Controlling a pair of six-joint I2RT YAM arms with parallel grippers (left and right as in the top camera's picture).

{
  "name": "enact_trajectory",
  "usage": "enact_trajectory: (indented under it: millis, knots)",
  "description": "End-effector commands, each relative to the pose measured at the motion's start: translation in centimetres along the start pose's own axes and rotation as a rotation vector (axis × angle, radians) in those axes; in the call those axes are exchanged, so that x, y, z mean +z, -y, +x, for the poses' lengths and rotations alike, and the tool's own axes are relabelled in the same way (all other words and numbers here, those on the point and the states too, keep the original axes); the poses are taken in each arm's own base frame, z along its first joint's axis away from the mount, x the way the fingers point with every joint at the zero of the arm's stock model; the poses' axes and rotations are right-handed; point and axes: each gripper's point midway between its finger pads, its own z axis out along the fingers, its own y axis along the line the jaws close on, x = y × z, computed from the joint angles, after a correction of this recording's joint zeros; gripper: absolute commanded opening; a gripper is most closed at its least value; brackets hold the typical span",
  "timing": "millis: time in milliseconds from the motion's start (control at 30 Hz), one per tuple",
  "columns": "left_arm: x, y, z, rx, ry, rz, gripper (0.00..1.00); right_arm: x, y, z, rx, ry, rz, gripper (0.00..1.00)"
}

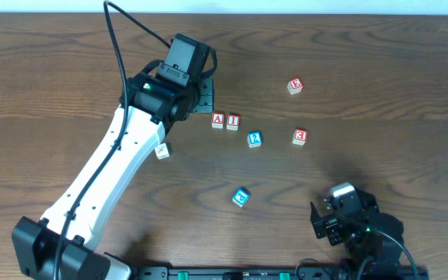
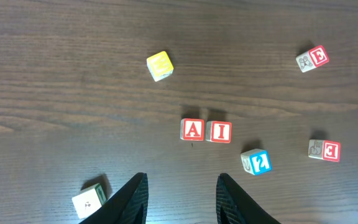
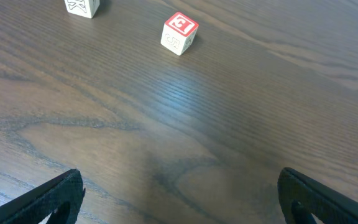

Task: Spell out Ai2
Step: 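Open left gripper and lift it away from the blocks, then move right arm toward the blue-bordered 2 block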

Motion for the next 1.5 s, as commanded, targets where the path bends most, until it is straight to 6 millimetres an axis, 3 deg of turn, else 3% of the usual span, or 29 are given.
enact_trajectory:
  millis: [0,433,500,633,767,1000,1167,1300,1467]
  knots:
    - [-0.8,0.1,-0.6,0.015,0.022,0.008,0.37,0.2,0.0,0.3,-0.009,-0.006,0.000,0.99]
    - [-0.8,0.0,-0.2,0.017,0.006,0.002,0.38,0.2,0.1,0.1,-0.011,0.002,0.003,0.99]
    - [-0.8,0.0,-0.2,0.020,0.006,0.001,0.42,0.1,-0.5,-1.8,-0.022,0.086,-0.038,0.99]
    - [-0.8,0.0,-0.4,0.027,0.012,0.000,0.50,-2.6,-4.7,-8.9,-0.029,0.427,-0.330,0.99]
    - [-0.8,0.0,-0.5,0.044,0.019,0.003,0.63,-5.2,-6.6,-11.7,0.237,0.499,-0.560,0.99]
    - [-0.7,-0.7,-1.2,0.051,0.036,-0.003,0.98,-7.7,-5.6,-15.5,0.700,0.526,-0.721,0.99]
    - [-0.7,-2.4,-1.5,0.040,0.024,-0.012,0.95,-8.9,-4.5,-17.2,0.703,0.623,-0.700,0.99]
    - [-0.7,-3.9,-1.8,0.041,0.021,-0.029,0.95,-7.8,-1.8,-17.5,0.803,0.665,-0.567,0.93]
    - [-0.2,-6.5,-2.3,0.010,0.012,-0.063,0.95,-6.2,-0.5,-19.4,0.832,0.634,-0.548,0.93]
